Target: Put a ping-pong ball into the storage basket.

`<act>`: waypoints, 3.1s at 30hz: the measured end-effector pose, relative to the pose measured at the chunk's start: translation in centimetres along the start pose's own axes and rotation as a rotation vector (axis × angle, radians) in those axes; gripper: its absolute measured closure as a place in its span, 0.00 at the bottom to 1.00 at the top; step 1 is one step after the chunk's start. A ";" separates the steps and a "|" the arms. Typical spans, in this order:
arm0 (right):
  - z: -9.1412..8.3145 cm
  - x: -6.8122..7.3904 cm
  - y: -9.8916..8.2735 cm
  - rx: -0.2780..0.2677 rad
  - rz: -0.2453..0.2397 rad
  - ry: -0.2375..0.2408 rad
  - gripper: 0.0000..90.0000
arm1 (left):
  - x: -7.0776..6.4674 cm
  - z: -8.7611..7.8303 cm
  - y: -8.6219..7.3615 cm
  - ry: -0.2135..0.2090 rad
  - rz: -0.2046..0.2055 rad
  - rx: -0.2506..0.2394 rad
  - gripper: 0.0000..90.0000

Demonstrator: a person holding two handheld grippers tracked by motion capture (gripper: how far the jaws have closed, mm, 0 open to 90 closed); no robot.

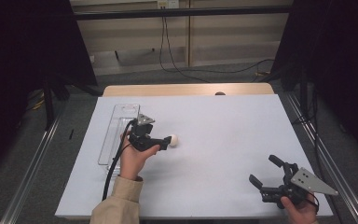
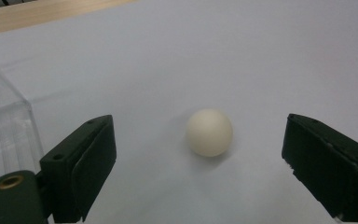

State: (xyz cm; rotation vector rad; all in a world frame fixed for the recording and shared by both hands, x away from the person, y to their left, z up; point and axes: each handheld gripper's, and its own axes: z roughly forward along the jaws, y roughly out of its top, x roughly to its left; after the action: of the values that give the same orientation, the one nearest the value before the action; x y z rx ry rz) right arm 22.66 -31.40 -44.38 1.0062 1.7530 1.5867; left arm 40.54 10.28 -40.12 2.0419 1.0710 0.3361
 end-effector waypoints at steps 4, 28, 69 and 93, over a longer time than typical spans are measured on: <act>0.0 0.0 0.0 0.000 0.002 -0.002 0.01 | -0.1 0.2 0.0 -0.002 0.005 0.007 0.11; 0.0 0.1 0.0 0.000 -0.002 0.002 0.01 | -0.8 1.2 -0.3 -0.001 0.013 0.014 0.11; 0.0 0.0 0.0 -0.001 0.001 0.002 0.01 | -1.4 3.7 -0.9 0.025 0.039 0.042 0.11; 0.0 0.0 0.0 0.001 0.001 0.002 0.01 | -1.5 5.3 -1.4 0.028 0.048 0.058 0.23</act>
State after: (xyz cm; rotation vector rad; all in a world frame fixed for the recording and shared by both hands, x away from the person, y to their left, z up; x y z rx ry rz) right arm 22.67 -31.43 -44.43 1.0064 1.7551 1.5880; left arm 41.67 6.76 -44.47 2.1224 1.0612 0.3632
